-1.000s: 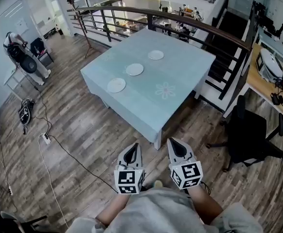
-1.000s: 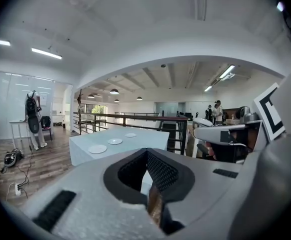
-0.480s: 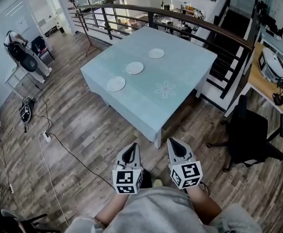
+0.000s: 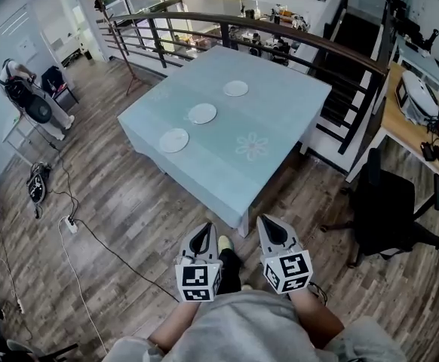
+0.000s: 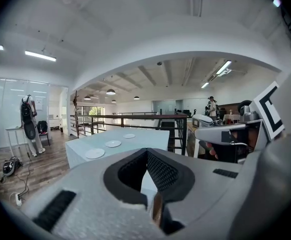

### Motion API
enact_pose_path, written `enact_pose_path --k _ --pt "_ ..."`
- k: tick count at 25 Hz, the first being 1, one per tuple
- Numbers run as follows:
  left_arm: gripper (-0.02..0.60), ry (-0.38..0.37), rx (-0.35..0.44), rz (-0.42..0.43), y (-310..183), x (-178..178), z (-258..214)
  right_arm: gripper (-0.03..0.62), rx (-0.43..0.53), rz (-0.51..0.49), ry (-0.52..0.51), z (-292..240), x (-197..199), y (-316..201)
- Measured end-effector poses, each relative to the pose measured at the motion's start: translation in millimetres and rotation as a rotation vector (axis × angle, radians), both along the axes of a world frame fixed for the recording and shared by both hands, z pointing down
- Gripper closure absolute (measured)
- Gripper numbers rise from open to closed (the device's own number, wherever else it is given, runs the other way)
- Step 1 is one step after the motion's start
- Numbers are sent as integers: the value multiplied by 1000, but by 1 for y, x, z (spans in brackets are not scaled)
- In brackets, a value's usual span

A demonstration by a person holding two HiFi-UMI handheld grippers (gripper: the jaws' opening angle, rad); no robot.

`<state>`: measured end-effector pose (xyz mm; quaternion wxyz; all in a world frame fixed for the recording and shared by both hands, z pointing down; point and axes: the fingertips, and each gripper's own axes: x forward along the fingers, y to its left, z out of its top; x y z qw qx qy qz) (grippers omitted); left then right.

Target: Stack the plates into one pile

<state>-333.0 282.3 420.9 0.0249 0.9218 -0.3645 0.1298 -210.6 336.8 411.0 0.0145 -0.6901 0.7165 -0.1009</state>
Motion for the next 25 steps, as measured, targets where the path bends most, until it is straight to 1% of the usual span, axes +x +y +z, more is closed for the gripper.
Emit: enact_pose_path --k 2,8,14,19,25 --pt "565 -10 11 13 -9 7 2 568 -8 2 3 3 4 -9" --pt "565 -11 -19 18 -50 21 8 568 -32 1 13 6 14 -42" --pt "564 -21 -25 -2 -98 25 7 568 -53 -12 17 6 25 -89" --pt "565 -9 -49 -43 -139 23 6 568 -74 -41 42 3 28 -128" --pt "564 -6 -65 -40 -188 26 9 568 -82 -55 59 -3 30 -179"
